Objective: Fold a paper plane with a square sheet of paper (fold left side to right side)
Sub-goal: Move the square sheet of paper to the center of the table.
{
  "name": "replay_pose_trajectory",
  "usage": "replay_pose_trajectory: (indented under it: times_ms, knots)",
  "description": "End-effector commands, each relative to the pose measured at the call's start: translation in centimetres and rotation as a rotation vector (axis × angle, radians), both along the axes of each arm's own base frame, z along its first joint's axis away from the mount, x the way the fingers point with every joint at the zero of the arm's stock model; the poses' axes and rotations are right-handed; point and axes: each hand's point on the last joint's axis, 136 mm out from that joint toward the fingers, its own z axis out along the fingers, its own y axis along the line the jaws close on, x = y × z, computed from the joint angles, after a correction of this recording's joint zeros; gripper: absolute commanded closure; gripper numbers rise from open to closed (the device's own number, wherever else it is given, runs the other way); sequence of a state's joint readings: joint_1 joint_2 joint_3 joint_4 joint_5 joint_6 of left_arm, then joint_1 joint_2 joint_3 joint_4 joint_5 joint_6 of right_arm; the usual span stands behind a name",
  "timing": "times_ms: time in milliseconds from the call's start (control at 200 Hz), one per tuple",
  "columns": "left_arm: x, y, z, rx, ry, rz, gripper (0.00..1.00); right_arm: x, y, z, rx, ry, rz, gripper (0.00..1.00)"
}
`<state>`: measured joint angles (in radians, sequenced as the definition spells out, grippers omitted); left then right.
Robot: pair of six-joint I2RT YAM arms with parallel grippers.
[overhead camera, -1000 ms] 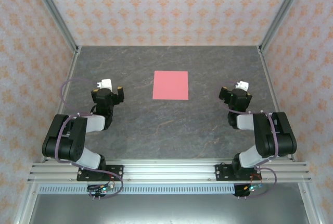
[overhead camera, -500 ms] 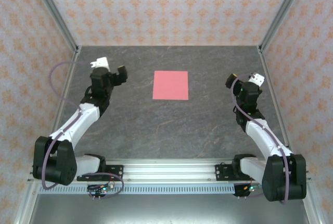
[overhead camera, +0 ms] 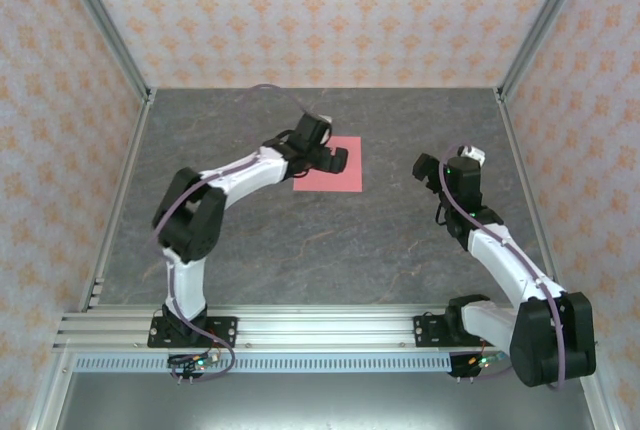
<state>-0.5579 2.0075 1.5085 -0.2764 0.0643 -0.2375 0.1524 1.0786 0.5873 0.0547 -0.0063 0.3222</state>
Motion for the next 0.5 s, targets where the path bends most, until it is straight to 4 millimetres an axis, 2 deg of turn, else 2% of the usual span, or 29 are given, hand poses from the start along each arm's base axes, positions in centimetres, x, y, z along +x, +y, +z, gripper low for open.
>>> replay_pose_trajectory:
  times_ms: [0, 170, 290, 495]
  knots:
    - [0.3, 0.8, -1.5, 0.083, 0.089, 0.037, 0.0, 0.3, 0.4, 0.7, 0.013, 0.005, 0.004, 0.0]
    - [1.5, 0.1, -4.7, 0.137, 0.187, 0.052, 0.0, 0.3, 0.5, 0.8, 0.015, 0.007, 0.007, 0.0]
    - [1.2, 0.0, -6.9, 0.151, 0.257, 0.06, 0.0, 0.2, 0.7, 0.7, 0.021, 0.013, 0.009, 0.0]
    - [-0.3, 0.7, -8.9, 0.167, 0.328, 0.088, 0.0, 0.1, 0.7, 0.5, 0.025, 0.018, 0.006, 0.0]
